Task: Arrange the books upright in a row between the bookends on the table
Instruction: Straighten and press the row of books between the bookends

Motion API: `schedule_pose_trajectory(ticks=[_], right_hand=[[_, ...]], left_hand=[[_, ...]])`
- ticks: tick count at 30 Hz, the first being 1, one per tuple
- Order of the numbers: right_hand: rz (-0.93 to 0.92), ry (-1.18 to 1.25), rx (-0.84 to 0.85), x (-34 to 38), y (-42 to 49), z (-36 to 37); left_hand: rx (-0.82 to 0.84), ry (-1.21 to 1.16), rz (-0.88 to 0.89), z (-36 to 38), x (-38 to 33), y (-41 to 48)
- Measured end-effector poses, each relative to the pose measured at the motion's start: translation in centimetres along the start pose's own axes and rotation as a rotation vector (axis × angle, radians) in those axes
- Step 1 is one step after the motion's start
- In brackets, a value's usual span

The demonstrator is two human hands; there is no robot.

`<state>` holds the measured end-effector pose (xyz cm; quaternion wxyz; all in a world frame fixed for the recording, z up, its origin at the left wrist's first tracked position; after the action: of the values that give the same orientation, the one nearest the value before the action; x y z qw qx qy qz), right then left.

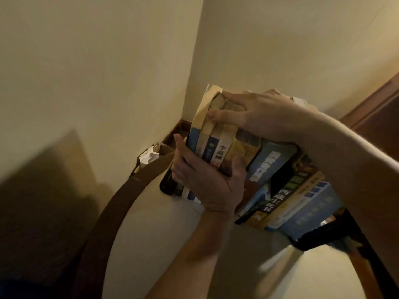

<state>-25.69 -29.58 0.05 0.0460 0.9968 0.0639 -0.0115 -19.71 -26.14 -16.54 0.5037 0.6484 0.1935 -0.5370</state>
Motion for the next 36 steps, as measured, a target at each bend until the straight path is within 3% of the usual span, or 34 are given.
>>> schedule_pose_trajectory(ticks=[6, 13, 16, 19, 22, 25, 27, 30, 33, 36], right_hand=[[0.058, 0.103, -0.128, 0.0, -0.5, 0.1], [0.079, 0.002, -0.12, -0.3, -0.3, 1.0], [0.117, 0.039, -0.161, -0.1, -0.7, 0.8], [0.125, 0.33, -0.416, 0.9, -3.4, -0.3], [0.06, 0.422, -0.838, 1.5, -9.3, 0.6], [0.259, 0.475, -1.177, 0.6, -15.6, 5.4], [0.506, 0.498, -1.229, 0.1, -18.4, 9.5], [0.855, 0.642, -1.204, 0.3, -19.4, 13.9], [1.064, 0.797, -1.226, 1.4, -17.4, 16.0], [1.215, 0.796, -1.302, 1.7, -14.8, 17.8]], left_hand=[[0.072, -0.036, -0.026, -0.6, -0.6, -0.3], [0.096, 0.033, 0.007, -0.8, -0.7, -0.2], [0.191, 0.029, -0.052, -1.7, -1.3, 0.1], [0.301, -0.052, -0.071, -3.6, -2.3, 2.0], [0.388, -0.206, -0.044, -4.1, -3.6, 6.4], [0.432, -0.162, 0.203, -3.1, -6.9, 10.9], [0.571, -0.135, 0.406, -1.6, -10.0, 12.3], [1.005, -0.023, 0.6, 2.4, -13.1, 11.8], [1.354, 0.184, 0.828, 6.6, -14.2, 9.5], [1.551, 0.309, 0.882, 9.2, -13.8, 7.6]])
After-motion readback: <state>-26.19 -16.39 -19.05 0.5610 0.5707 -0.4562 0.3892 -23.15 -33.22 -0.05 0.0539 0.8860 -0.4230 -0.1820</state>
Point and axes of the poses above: each hand's wrist, its own y-axis towards the middle knuckle, its own z-axis out of the palm, x = y × z, the point moved 2 cm from there along y, towards the middle knuckle, and after that the axes turned 14 degrees about -x, right-handed, at the moved point
